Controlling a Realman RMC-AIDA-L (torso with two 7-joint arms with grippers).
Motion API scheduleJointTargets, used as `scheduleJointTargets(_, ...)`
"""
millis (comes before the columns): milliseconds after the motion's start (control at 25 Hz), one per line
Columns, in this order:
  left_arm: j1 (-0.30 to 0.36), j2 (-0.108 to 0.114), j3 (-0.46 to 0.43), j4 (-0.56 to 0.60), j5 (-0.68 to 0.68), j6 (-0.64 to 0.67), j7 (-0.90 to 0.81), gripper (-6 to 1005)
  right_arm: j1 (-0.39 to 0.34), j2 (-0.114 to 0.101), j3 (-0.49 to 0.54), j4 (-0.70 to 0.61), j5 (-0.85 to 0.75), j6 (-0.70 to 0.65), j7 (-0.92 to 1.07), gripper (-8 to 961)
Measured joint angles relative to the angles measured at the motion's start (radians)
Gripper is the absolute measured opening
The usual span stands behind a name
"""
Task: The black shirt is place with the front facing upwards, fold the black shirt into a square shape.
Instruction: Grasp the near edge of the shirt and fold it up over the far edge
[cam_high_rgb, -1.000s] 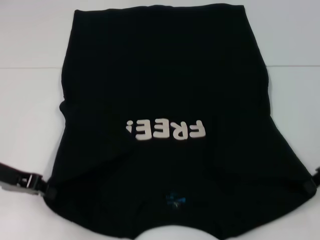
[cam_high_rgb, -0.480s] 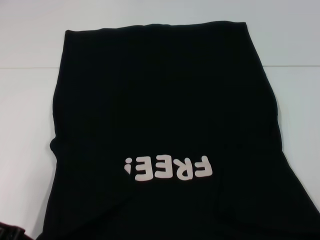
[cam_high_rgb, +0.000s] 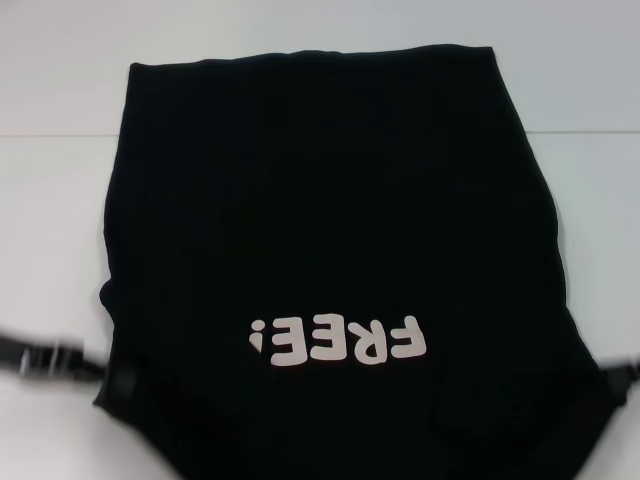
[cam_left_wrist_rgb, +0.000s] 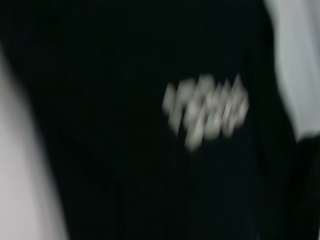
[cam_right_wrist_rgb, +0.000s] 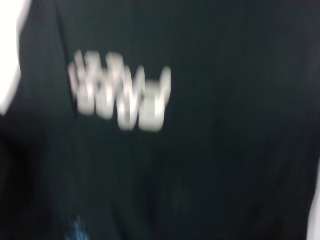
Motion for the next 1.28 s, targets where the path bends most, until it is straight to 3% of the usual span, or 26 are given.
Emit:
scheduleJointTargets(160,-0.039,0.011,-0.169,-0.005,-0.069,-0.119,-0.012,25,0.018,-0.058,0.144,0.093,0.146,0.08,0.021,93)
scheduleJointTargets(240,-0.043,0.01,-0.212,-0.006,-0.103,-0.186,-0.015,26,0.014,-0.071,0.173,0.119,0.26,0.119,0.021,96)
scheduleJointTargets(320,-0.043,0.002,-0.249,-0.013,-0.169,-0.284,-0.01,26,0.003,-0.067,0.177,0.135,0.381,0.188,0.015,98)
scheduleJointTargets(480,-0.036,-0.026,-0.257,-0.059,-0.296,-0.457,0.055,26,-0.005,-0.024,0.173,0.187,0.549,0.363,-0.04,103)
scheduleJointTargets(520,-0.035,-0.048,-0.258,-0.081,-0.349,-0.532,0.099,27,-0.005,-0.011,0.173,0.198,0.572,0.407,-0.064,104)
scheduleJointTargets(560,-0.035,-0.048,-0.258,-0.081,-0.349,-0.532,0.099,27,-0.005,0.006,0.172,0.21,0.598,0.456,-0.096,106)
scheduleJointTargets(720,-0.034,-0.107,-0.26,-0.095,-0.465,-0.686,0.206,27,-0.009,0.092,0.18,0.224,0.726,0.629,-0.243,110)
scheduleJointTargets(800,-0.037,-0.125,-0.258,-0.097,-0.499,-0.726,0.242,27,-0.011,0.124,0.176,0.233,0.792,0.689,-0.316,113)
scheduleJointTargets(920,-0.048,-0.149,-0.254,-0.098,-0.55,-0.785,0.302,28,0.002,0.147,0.172,0.268,0.839,0.775,-0.405,117)
scheduleJointTargets(1280,-0.104,-0.177,-0.225,-0.098,-0.593,-0.931,0.375,29,0.041,0.161,0.136,0.33,0.843,0.94,-0.514,128)
